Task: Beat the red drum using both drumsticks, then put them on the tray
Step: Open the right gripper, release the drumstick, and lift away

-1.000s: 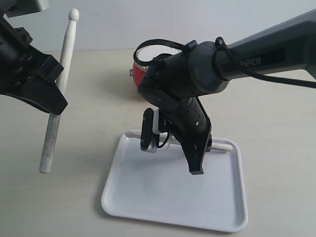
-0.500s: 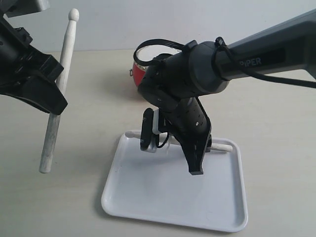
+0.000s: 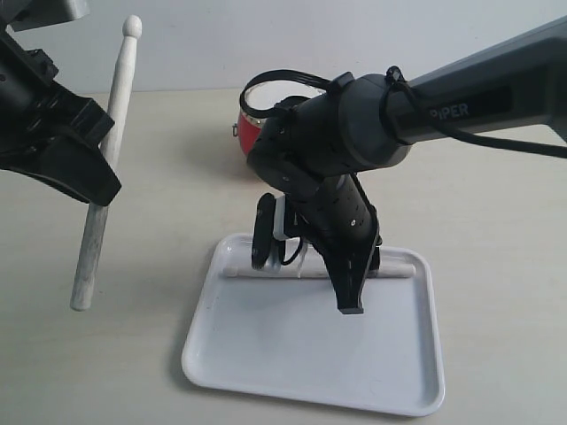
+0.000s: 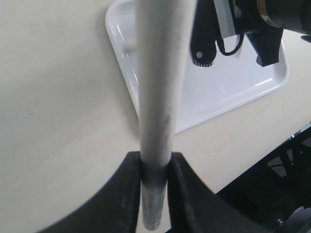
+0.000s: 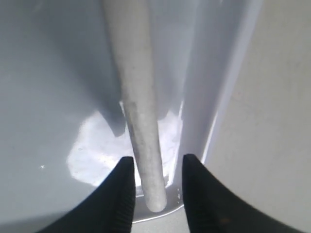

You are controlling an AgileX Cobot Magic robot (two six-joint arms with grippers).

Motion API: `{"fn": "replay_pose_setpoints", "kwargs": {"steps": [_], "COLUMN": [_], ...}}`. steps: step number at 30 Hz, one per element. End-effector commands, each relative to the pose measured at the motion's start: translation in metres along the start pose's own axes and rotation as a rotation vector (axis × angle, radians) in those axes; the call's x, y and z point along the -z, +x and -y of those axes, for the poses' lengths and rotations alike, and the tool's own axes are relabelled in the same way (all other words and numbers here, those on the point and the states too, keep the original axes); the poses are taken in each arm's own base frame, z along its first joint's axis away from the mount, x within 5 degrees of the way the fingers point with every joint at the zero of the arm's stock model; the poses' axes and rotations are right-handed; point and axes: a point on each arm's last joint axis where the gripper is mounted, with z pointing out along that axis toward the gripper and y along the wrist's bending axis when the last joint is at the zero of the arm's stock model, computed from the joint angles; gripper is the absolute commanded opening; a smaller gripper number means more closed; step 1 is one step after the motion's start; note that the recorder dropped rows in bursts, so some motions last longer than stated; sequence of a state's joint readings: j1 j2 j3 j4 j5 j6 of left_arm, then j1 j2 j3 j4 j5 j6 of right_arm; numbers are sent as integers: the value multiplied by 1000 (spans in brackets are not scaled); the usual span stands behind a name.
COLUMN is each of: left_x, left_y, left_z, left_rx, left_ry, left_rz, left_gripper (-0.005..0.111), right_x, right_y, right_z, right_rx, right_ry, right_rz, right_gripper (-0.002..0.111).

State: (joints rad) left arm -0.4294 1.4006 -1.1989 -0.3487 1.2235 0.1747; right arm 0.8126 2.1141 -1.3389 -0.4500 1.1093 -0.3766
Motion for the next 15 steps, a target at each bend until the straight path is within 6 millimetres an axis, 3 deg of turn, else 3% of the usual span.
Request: {"fn": "replay_pose_setpoints", "kwargs": {"steps": [1, 9, 15], "left_x": [2, 3, 2], "left_y": [0, -7, -12], "left_z": [0, 0, -27], "left_rx": [-22, 10, 116], "left_ry": [1, 24, 60], "left_rz": [25, 93, 174], "left_gripper": [0, 0, 0], "right_x": [10, 39, 63], "right_y": [5, 19, 25], "right_z": [2, -4, -12], "right_rx": [-92, -260, -324], "right_ry": [7, -86, -202], "right_rz": [-4, 42, 158], "right_gripper": [34, 34, 34]}}
